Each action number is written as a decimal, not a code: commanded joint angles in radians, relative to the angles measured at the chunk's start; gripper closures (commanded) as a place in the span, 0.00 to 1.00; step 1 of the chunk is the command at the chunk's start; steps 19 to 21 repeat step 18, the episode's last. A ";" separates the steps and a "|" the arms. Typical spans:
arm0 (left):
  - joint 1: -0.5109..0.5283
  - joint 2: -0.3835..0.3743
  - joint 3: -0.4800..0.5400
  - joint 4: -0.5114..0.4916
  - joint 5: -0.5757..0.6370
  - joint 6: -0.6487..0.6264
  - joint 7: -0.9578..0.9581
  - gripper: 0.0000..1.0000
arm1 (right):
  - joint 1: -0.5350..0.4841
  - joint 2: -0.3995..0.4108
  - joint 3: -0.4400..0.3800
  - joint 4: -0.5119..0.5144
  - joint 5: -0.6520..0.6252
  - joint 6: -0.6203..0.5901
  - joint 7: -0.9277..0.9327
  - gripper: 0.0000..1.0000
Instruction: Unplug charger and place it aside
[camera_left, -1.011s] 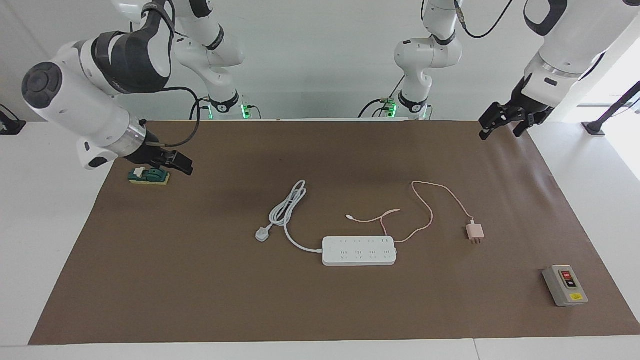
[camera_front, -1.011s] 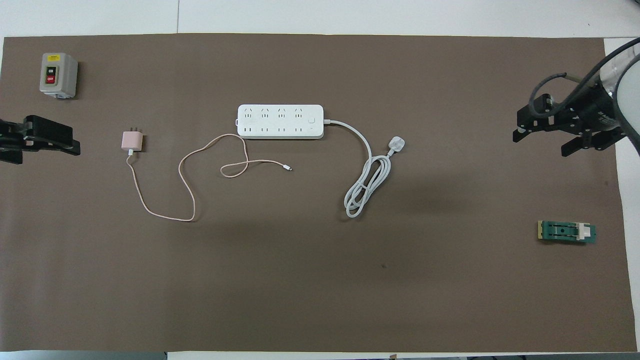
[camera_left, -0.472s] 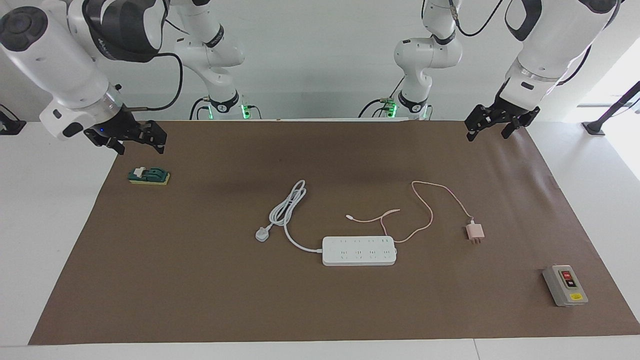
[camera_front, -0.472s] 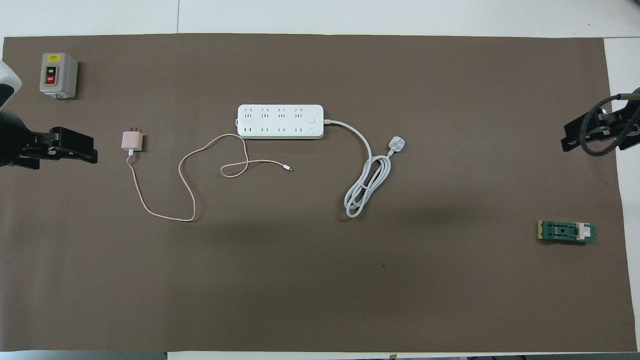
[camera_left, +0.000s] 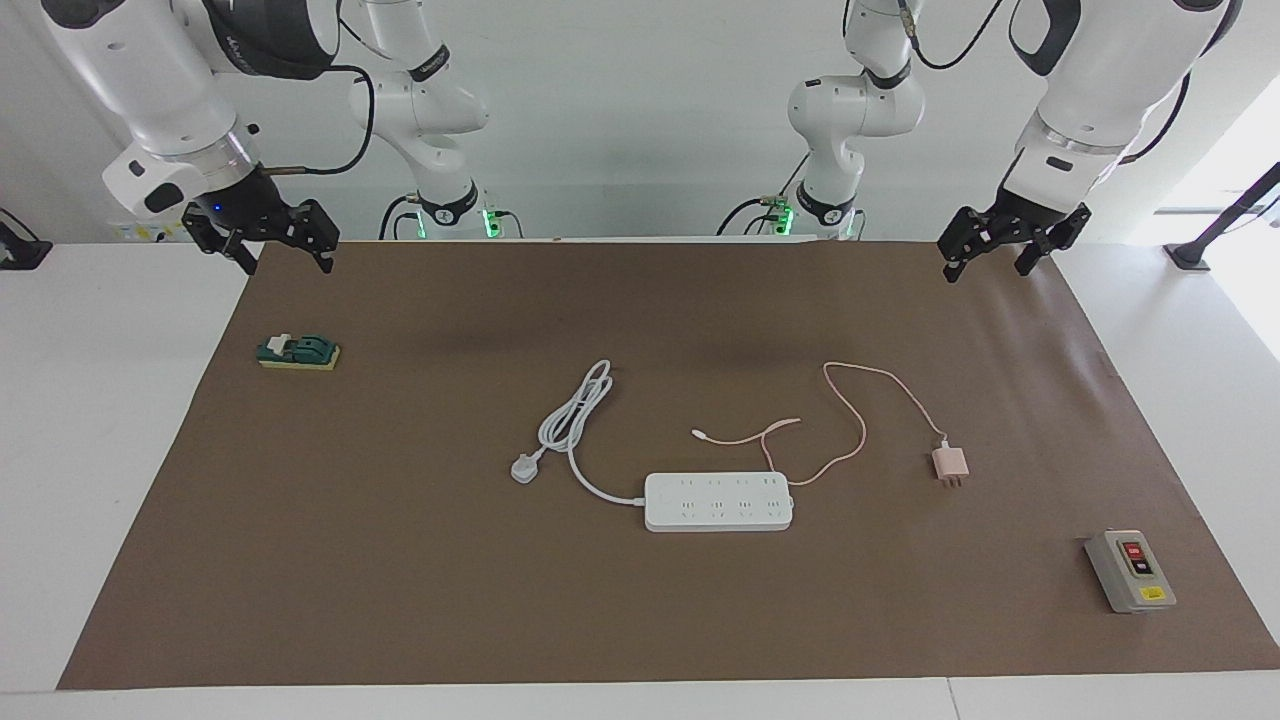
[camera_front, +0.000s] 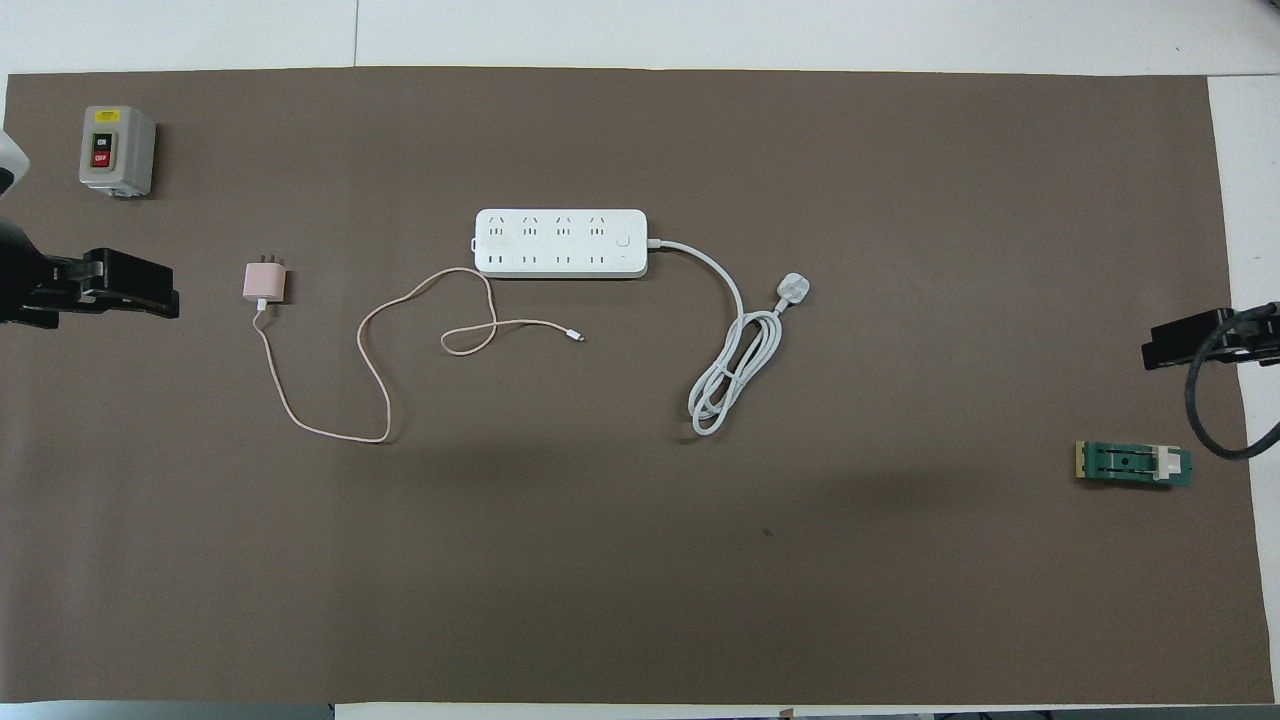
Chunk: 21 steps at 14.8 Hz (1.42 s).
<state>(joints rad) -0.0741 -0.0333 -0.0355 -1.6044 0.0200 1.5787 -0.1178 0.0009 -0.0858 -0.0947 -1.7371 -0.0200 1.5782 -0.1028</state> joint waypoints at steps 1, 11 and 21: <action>-0.015 -0.046 0.009 -0.043 0.020 0.001 0.009 0.00 | -0.038 -0.011 0.021 -0.006 -0.012 0.019 -0.044 0.00; -0.013 -0.054 0.009 -0.040 0.015 -0.059 0.076 0.00 | -0.050 0.012 0.023 0.047 -0.014 -0.040 -0.043 0.00; -0.010 -0.056 0.009 -0.037 0.006 -0.057 0.072 0.00 | -0.041 0.011 0.021 0.047 -0.015 -0.044 -0.041 0.00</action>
